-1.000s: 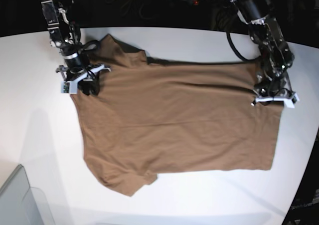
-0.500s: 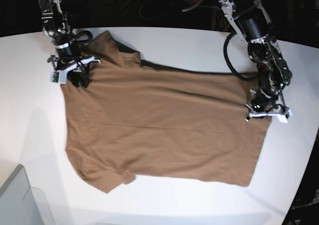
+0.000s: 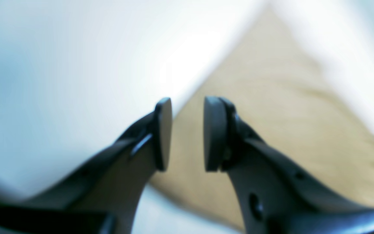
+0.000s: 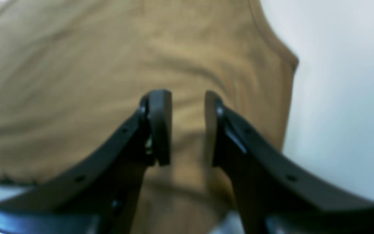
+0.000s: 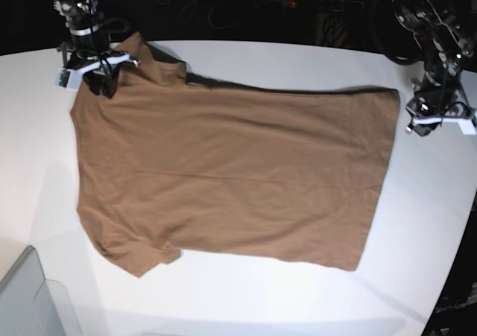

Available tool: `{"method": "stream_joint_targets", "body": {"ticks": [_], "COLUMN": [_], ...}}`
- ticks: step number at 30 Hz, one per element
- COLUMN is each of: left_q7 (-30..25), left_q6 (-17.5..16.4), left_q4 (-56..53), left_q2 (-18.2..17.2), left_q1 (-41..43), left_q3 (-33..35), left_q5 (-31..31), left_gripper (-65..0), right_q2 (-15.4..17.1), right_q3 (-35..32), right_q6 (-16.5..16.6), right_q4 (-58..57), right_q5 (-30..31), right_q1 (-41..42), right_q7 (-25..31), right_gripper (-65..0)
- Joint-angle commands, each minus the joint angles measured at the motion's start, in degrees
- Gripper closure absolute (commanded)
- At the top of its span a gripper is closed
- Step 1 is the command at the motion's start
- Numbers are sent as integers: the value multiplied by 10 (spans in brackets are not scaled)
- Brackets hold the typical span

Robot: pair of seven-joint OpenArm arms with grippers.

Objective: Layout the t-shirt on the table in an organized manner, then fold the t-shirt properly
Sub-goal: 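Drag the shirt edge with both grippers away from the hem to square it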

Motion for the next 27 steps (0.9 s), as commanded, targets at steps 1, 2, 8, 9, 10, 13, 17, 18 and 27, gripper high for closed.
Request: {"method": "stream_joint_targets", "body": {"ticks": [1, 2, 8, 9, 10, 13, 17, 18, 27], "left_q7": [-7, -9, -5, -6, -9, -9, -9, -9, -9], "left_q6": [-8, -8, -8, -8, -8, -9, -9, -9, -9], "left_q4": [7, 4, -19, -27, -34, -61, -88, -88, -150], "left_q2": [-6, -7, -16, -16, -18, -19, -19, -19, -36], "left_q1": [1, 14, 34, 34, 34, 29, 12, 10, -4], "left_q3": [-7, -14, -23, -15, -9, 12, 55, 60, 100], "left_q5": [-16, -16, -15, -16, -16, -13, -10, -10, -9], "left_gripper": [-176, -195, -479, -507, -510, -475, -363, -346, -335], "right_q2": [3, 2, 0, 0, -1, -15, -20, -21, -50], "right_q3": [3, 3, 3, 3, 3, 6, 4, 4, 2], "right_q6": [4, 4, 4, 4, 4, 4, 4, 4, 4], "right_q4": [22, 28, 48, 48, 47, 45, 46, 45, 34], "right_q5": [3, 3, 3, 3, 3, 3, 3, 3, 1], "right_q1": [-10, -22, -62, -64, -65, -73, -82, -83, -101], "right_q7": [19, 18, 23, 23, 23, 23, 23, 23, 23], "right_gripper": [-185, -185, -204, -223, -244, -293, -306, -308, -311]}}
